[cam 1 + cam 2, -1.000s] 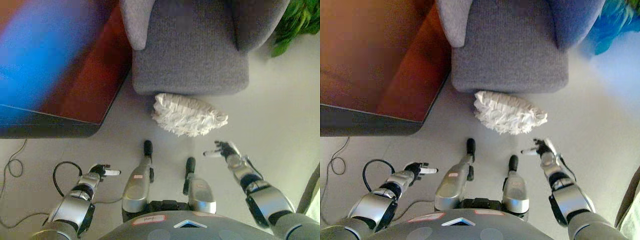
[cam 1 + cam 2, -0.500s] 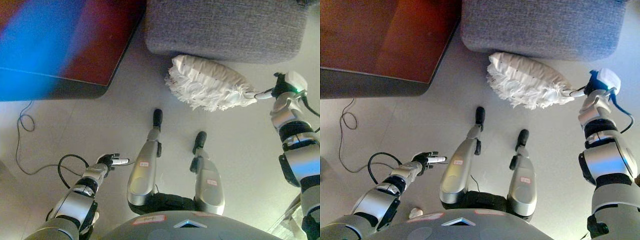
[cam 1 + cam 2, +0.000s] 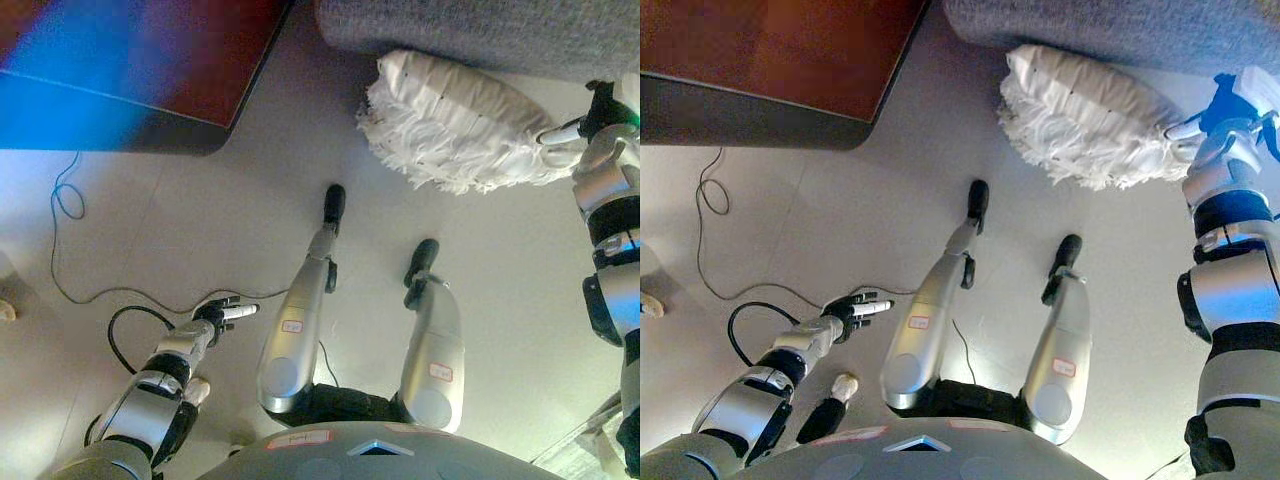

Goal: Pick up the pillow and put it on the sofa.

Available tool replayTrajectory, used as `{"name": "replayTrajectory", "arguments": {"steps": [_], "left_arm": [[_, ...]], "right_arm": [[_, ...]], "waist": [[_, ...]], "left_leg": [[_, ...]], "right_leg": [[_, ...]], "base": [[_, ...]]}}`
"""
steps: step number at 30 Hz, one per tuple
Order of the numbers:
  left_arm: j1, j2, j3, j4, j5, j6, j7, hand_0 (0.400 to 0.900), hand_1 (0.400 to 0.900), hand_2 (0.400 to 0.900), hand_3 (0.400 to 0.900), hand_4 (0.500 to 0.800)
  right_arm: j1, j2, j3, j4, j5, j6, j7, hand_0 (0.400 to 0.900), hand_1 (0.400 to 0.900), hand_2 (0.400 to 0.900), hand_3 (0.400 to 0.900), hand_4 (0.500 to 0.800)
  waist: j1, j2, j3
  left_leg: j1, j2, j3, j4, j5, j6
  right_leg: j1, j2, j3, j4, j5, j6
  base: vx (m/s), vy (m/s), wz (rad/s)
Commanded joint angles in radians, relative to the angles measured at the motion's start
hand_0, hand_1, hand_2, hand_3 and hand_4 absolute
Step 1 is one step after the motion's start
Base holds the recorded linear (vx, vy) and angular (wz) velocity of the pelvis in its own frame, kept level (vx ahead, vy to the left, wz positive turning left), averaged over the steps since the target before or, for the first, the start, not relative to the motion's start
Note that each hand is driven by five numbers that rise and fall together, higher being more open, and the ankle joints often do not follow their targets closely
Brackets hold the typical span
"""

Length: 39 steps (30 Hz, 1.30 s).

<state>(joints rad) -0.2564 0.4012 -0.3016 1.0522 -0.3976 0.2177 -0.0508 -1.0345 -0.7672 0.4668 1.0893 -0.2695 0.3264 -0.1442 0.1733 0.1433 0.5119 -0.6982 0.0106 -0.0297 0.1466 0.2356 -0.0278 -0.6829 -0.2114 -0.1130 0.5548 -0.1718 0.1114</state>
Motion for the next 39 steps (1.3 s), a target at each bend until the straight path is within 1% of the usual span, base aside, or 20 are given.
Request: {"name": "replayTrajectory", "arguments": {"steps": [1,2,3,5,12,15,20,24,25,26,27,28,31,34,35,36,37,38,39], "left_arm": [[0.119,0.023,0.006,0.038,-0.002,0.043,0.019,0.900,0.900,0.900,0.900,0.800],[0.126,0.017,0.004,0.044,-0.002,0.028,0.014,0.900,0.900,0.900,0.900,0.800],[0.125,0.015,0.002,0.044,-0.001,0.026,0.013,0.900,0.900,0.900,0.900,0.800],[0.122,0.005,-0.009,0.048,-0.014,0.008,0.009,0.900,0.900,0.900,0.900,0.800],[0.134,-0.009,-0.022,0.033,-0.052,-0.005,0.016,0.900,0.900,0.900,0.900,0.800],[0.150,-0.009,-0.021,0.030,-0.070,-0.020,0.016,0.900,0.900,0.900,0.900,0.800],[0.174,-0.006,-0.008,0.005,-0.131,-0.019,-0.002,0.900,0.900,0.900,0.900,0.800],[0.205,0.003,0.015,-0.006,-0.147,-0.023,-0.020,0.900,0.900,0.900,0.900,0.800],[0.221,0.009,0.025,-0.005,-0.154,-0.032,-0.026,0.900,0.900,0.900,0.900,0.800],[0.236,0.012,0.036,-0.007,-0.155,-0.039,-0.029,0.900,0.900,0.900,0.900,0.800],[0.245,0.015,0.049,-0.009,-0.160,-0.041,-0.030,0.900,0.900,0.900,0.900,0.800],[0.259,0.020,0.051,-0.009,-0.163,-0.041,-0.031,0.900,0.900,0.900,0.900,0.800],[0.286,0.025,0.074,-0.015,-0.158,-0.044,-0.048,0.900,0.900,0.900,0.900,0.800],[0.309,0.024,0.083,-0.016,-0.159,-0.062,-0.066,0.900,0.900,0.900,0.900,0.800],[0.306,0.023,0.092,-0.023,-0.162,-0.062,-0.071,0.900,0.900,0.900,0.900,0.800],[0.308,0.021,0.092,-0.029,-0.163,-0.061,-0.070,0.900,0.900,0.900,0.900,0.800],[0.320,0.022,0.086,-0.035,-0.163,-0.061,-0.075,0.900,0.900,0.900,0.900,0.800],[0.317,0.022,0.087,-0.042,-0.169,-0.065,-0.079,0.900,0.900,0.900,0.900,0.800],[0.330,0.022,0.078,-0.042,-0.174,-0.074,-0.081,0.900,0.900,0.900,0.900,0.800]], "right_arm": [[-0.075,-0.163,0.053,-0.059,0.016,0.027,-0.016,0.900,0.900,0.900,0.900,0.800],[-0.080,-0.152,0.055,-0.055,0.041,0.011,-0.018,0.900,0.900,0.900,0.900,0.800],[-0.080,-0.145,0.051,-0.052,0.049,0.006,-0.021,0.900,0.900,0.900,0.900,0.800],[-0.086,-0.128,0.048,-0.036,0.067,-0.011,-0.027,0.900,0.900,0.900,0.900,0.800],[-0.117,-0.118,0.043,-0.024,0.112,-0.013,-0.043,0.900,0.900,0.900,0.900,0.800],[-0.142,-0.114,0.045,-0.019,0.127,-0.016,-0.049,0.900,0.900,0.900,0.900,0.800],[-0.198,-0.124,0.068,-0.021,0.121,-0.011,-0.067,0.900,0.900,0.900,0.900,0.800],[-0.257,-0.147,0.097,-0.006,0.111,-0.005,-0.068,0.900,0.900,0.900,0.900,0.800],[-0.281,-0.157,0.112,0.006,0.107,-0.013,-0.050,0.900,0.900,0.900,0.900,0.800],[-0.298,-0.167,0.125,0.008,0.122,-0.037,-0.024,0.900,0.900,0.900,0.900,0.800],[-0.312,-0.172,0.136,0.001,0.149,-0.047,0.001,0.622,0.622,0.622,0.622,0.633],[-0.309,-0.178,0.141,-0.007,0.188,-0.052,0.004,0.400,0.400,0.400,0.400,0.500],[-0.302,-0.193,0.117,-0.024,0.233,-0.098,-0.043,0.400,0.400,0.400,0.400,0.500],[-0.301,-0.205,0.105,-0.045,0.221,-0.114,-0.042,0.400,0.400,0.400,0.400,0.500],[-0.314,-0.211,0.105,-0.049,0.227,-0.121,-0.043,0.400,0.400,0.400,0.400,0.500],[-0.315,-0.213,0.104,-0.055,0.230,-0.119,-0.042,0.400,0.400,0.400,0.400,0.500],[-0.306,-0.218,0.103,-0.057,0.234,-0.120,-0.040,0.400,0.400,0.400,0.400,0.500],[-0.316,-0.223,0.101,-0.059,0.232,-0.125,-0.037,0.400,0.400,0.400,0.400,0.500],[-0.304,-0.228,0.101,-0.060,0.228,-0.134,-0.034,0.400,0.400,0.400,0.400,0.500]], "waist": [[0.002,0.067,0.008],[0.005,0.077,0.008],[0.006,0.080,0.008],[0.008,0.092,0.008],[0.015,0.123,0.008],[0.020,0.141,0.008],[0.031,0.168,0.008],[0.042,0.191,0.008],[0.047,0.200,0.008],[0.051,0.206,0.008],[0.052,0.209,0.008],[0.042,0.203,0.008],[0.042,0.203,0.008],[0.039,0.198,0.008],[0.050,0.203,0.008],[0.050,0.204,0.008],[0.037,0.199,0.008],[0.048,0.206,0.008],[0.036,0.202,0.008]], "left_leg": [[-0.044,0.021,-0.047,0.073,-0.055,-0.016],[-0.060,0.022,-0.046,0.074,-0.052,-0.013],[-0.065,0.021,-0.047,0.076,-0.052,-0.012],[-0.085,0.019,-0.047,0.081,-0.051,-0.011],[-0.140,0.012,-0.044,0.097,-0.046,-0.006],[-0.172,0.013,-0.043,0.110,-0.046,-0.006],[-0.226,0.014,-0.041,0.125,-0.038,-0.007],[-0.276,0.015,-0.038,0.155,-0.035,-0.011],[-0.301,0.017,-0.039,0.171,-0.035,-0.012],[-0.321,0.017,-0.039,0.184,-0.033,-0.013],[-0.334,0.017,-0.037,0.197,-0.035,-0.013],[-0.327,0.005,-0.036,0.221,-0.070,-0.019],[-0.360,0.009,-0.038,0.259,-0.076,-0.020],[-0.365,0.011,-0.038,0.265,-0.077,-0.021],[-0.386,0.025,-0.040,0.249,-0.039,-0.019],[-0.385,0.025,-0.040,0.250,-0.039,-0.021],[-0.363,0.015,-0.036,0.264,-0.075,-0.027],[-0.379,0.027,-0.036,0.244,-0.037,-0.024],[-0.354,0.016,-0.034,0.255,-0.073,-0.030]], "right_leg": [[-0.039,0.046,-0.019,-0.046,0.075,-0.058],[-0.064,0.050,-0.018,-0.026,0.067,-0.062],[-0.072,0.052,-0.017,-0.018,0.065,-0.064],[-0.100,0.055,-0.013,0.002,0.057,-0.067],[-0.168,0.054,-0.002,0.039,0.047,-0.071],[-0.208,0.056,0.008,0.067,0.039,-0.075],[-0.275,0.057,0.022,0.116,0.023,-0.081],[-0.332,0.051,0.034,0.169,0.005,-0.086],[-0.359,0.049,0.042,0.195,-0.003,-0.089],[-0.382,0.049,0.048,0.219,-0.010,-0.092],[-0.399,0.050,0.053,0.235,-0.012,-0.095],[-0.394,0.041,0.068,0.269,-0.058,-0.090],[-0.425,0.044,0.078,0.311,-0.067,-0.095],[-0.431,0.049,0.079,0.319,-0.068,-0.096],[-0.451,0.061,0.067,0.300,-0.026,-0.103],[-0.451,0.063,0.067,0.300,-0.026,-0.104],[-0.430,0.054,0.080,0.316,-0.065,-0.097],[-0.446,0.066,0.066,0.294,-0.026,-0.105],[-0.423,0.058,0.077,0.306,-0.065,-0.099]], "base": [[0.01,0.045,0.00],[0.01,0.051,-0.01],[0.02,0.073,-0.01],[0.01,0.065,0.01],[-0.01,0.043,0.04],[0.00,0.052,-0.01],[-0.02,0.050,-0.02],[-0.04,0.037,0.04],[-0.04,0.031,0.03],[-0.05,0.038,0.03],[0.04,0.010,0.12],[0.05,0.003,0.12],[0.00,0.001,0.02],[-0.05,0.027,-0.14],[-0.12,0.067,-0.26],[-0.03,0.052,-0.12],[-0.04,0.051,-0.08],[0.05,0.028,0.06],[-0.04,0.039,-0.05]]}}
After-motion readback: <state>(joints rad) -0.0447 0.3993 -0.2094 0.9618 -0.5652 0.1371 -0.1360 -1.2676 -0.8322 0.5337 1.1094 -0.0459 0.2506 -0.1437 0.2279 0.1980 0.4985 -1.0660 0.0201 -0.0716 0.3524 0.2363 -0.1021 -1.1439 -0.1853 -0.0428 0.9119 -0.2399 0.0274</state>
